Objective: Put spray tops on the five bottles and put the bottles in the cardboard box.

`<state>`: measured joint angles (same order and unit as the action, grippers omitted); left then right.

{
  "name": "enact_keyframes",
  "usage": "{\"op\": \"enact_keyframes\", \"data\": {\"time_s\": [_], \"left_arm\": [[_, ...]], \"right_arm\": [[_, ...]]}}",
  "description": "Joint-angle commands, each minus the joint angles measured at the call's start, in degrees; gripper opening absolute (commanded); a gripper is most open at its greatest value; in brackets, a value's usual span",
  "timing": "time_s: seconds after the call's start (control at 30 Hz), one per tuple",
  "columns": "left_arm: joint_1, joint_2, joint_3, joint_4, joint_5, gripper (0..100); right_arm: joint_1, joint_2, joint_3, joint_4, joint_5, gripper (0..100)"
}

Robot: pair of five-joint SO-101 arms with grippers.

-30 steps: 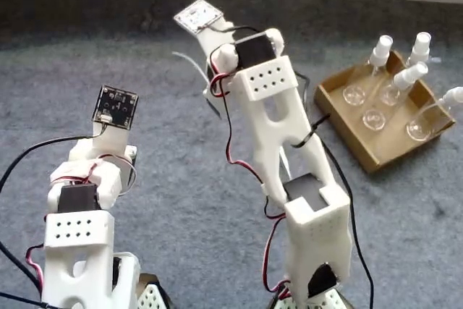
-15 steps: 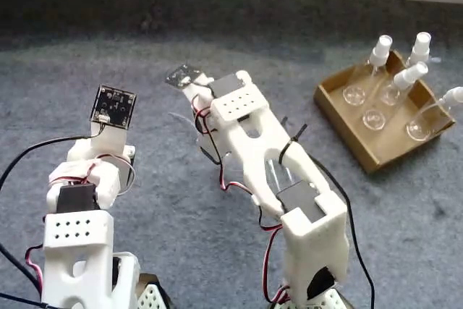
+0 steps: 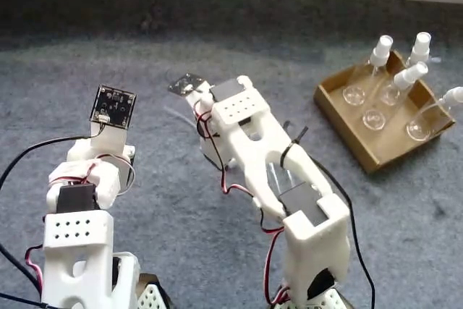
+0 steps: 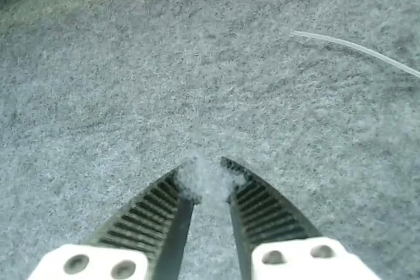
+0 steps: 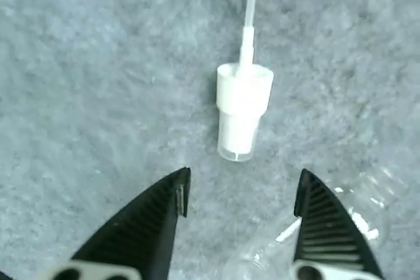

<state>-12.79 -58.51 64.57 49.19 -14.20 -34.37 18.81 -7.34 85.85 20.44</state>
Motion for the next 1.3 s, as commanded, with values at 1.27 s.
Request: {"op": "enact_keyframes", "data": {"time_s": [1.27], "left_arm": [[0.1,-1.4,1.1,-1.1,0.7,1]], "right_arm": [[18.9,-82.6,18.8,6.8,-0.3,22.0]]}}
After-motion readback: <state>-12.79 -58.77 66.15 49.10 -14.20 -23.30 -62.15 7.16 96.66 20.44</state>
